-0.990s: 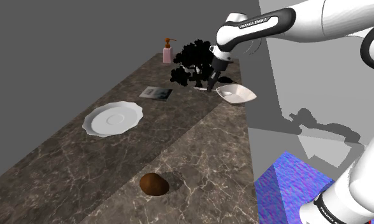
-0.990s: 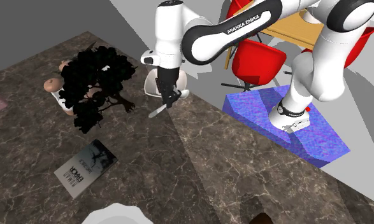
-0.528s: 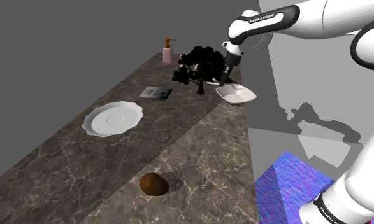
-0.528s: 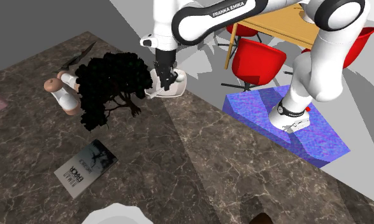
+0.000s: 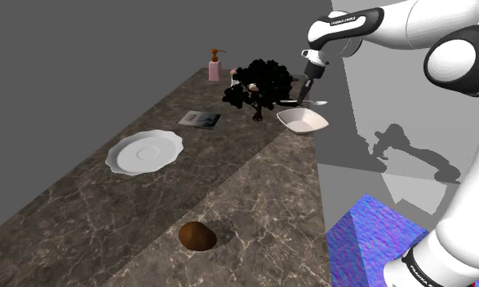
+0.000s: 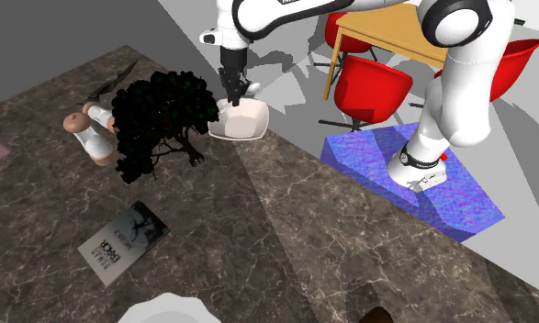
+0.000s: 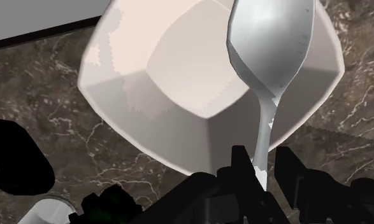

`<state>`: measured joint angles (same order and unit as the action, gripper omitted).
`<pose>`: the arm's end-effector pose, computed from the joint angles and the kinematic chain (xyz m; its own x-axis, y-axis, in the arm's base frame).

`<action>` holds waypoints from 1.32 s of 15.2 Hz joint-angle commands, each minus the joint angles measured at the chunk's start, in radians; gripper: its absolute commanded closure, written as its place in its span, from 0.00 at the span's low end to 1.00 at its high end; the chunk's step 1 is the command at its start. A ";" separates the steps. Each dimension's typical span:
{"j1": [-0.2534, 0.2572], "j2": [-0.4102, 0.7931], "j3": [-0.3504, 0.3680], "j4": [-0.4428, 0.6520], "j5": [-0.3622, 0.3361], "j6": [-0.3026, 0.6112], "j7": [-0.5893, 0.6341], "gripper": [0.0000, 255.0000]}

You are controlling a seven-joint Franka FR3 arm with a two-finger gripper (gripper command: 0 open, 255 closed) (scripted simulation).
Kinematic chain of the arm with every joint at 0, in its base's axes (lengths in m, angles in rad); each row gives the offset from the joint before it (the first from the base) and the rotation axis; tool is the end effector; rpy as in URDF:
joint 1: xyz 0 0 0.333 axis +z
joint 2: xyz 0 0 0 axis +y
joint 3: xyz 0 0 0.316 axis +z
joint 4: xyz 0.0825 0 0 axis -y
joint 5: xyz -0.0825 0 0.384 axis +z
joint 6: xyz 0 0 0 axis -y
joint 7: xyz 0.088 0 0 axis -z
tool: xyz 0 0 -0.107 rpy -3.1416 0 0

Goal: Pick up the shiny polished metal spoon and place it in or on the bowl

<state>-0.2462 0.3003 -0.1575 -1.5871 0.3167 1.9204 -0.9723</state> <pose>0.6150 -0.2270 0.4697 0.8741 0.4319 0.2223 0.4643 -0.8774 -0.1211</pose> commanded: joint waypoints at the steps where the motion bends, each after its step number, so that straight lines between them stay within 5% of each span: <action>1: -0.017 0.022 -0.006 0.022 0.006 -0.007 -0.025 1.00; 20: -0.016 0.072 0.003 -0.103 0.037 0.161 -0.077 1.00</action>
<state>-0.2617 0.3720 -0.1542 -1.6902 0.3534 2.0812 -1.0490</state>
